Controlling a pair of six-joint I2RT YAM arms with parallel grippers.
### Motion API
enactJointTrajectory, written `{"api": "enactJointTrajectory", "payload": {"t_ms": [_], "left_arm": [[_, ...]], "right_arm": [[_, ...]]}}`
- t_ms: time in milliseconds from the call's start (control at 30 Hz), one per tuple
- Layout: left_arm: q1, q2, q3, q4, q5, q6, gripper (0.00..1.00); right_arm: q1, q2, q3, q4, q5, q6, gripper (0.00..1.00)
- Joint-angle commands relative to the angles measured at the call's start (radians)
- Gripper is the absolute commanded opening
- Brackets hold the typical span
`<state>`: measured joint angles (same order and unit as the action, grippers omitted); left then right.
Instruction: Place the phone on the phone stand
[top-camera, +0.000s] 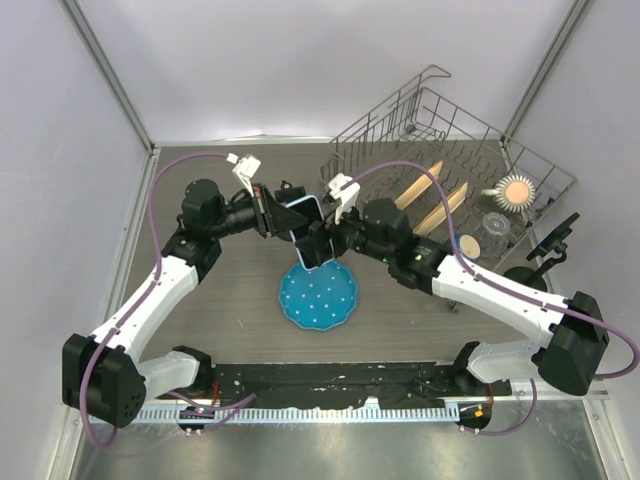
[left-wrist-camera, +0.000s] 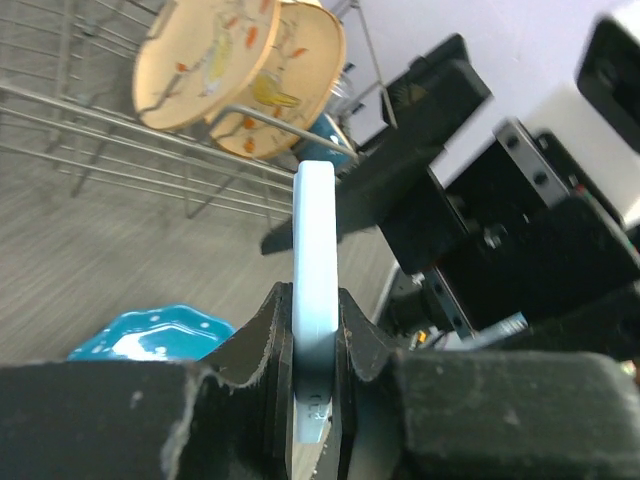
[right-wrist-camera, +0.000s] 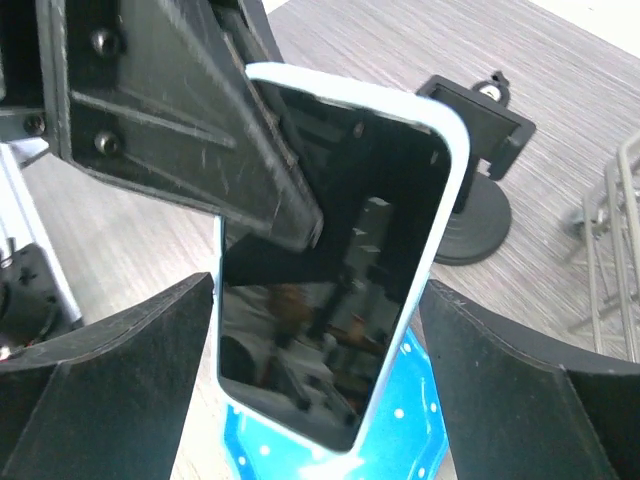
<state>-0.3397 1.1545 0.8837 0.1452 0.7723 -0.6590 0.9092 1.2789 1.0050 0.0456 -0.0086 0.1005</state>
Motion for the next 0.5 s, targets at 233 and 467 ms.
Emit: {"api": "enactJointTrajectory", "payload": {"t_ms": [233, 467], "left_arm": [[-0.027, -0.032, -0.051, 0.398, 0.258, -0.177, 0.0], [-0.061, -0.067, -0.061, 0.407, 0.274, -0.148, 0.0]], "right_arm": [[-0.139, -0.039, -0.026, -0.076, -0.536, 0.096, 0.82], [-0.165, -0.029, -0.095, 0.16, -0.774, 0.249, 0.23]]}}
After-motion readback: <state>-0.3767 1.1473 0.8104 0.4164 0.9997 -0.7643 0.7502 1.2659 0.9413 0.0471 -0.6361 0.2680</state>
